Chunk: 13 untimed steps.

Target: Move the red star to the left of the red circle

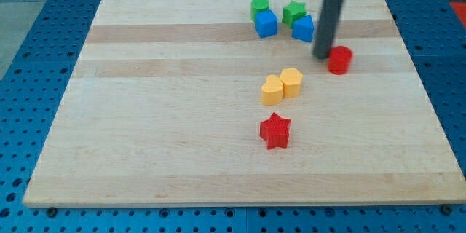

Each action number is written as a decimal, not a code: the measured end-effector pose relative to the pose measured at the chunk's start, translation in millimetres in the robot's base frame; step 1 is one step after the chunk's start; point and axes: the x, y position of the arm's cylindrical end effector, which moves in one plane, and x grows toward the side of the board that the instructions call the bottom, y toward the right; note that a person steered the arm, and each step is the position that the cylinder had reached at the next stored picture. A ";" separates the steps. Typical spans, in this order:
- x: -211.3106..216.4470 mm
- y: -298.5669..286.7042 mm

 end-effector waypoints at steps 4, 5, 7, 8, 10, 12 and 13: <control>185.6 -191.8; 169.8 -131.5; 136.9 -27.7; 104.1 -16.5; 74.0 -23.0; 74.1 -30.7; 67.0 -31.7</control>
